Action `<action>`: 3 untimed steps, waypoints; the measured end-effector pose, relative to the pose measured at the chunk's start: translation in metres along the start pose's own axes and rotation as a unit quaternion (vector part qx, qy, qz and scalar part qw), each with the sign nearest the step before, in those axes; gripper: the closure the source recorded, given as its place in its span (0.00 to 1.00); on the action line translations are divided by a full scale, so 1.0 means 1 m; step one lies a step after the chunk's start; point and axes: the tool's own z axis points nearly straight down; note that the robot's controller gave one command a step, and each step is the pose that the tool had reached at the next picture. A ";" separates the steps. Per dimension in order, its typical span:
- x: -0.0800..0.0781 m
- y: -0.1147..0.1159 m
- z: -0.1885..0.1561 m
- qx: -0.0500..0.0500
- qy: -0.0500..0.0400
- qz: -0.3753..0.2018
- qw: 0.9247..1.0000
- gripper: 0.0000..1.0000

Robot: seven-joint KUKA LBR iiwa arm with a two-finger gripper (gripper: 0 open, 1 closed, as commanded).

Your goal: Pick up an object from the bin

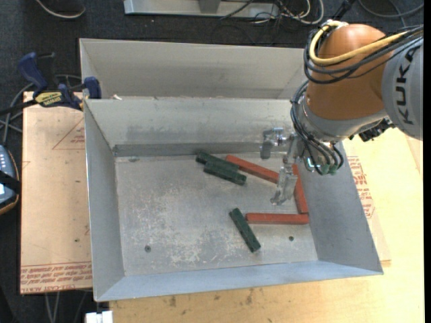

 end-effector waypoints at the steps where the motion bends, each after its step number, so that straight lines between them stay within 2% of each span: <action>1: -0.014 -0.070 0.089 0.001 0.000 0.022 1.000 0.00; 2: 0.028 -0.052 0.039 0.000 -0.004 -0.050 0.999 0.00; 3: 0.026 -0.080 0.177 0.000 0.000 -0.127 0.992 0.00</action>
Offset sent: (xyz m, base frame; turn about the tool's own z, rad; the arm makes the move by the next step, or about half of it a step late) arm 0.0146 -0.0665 -0.0842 0.0356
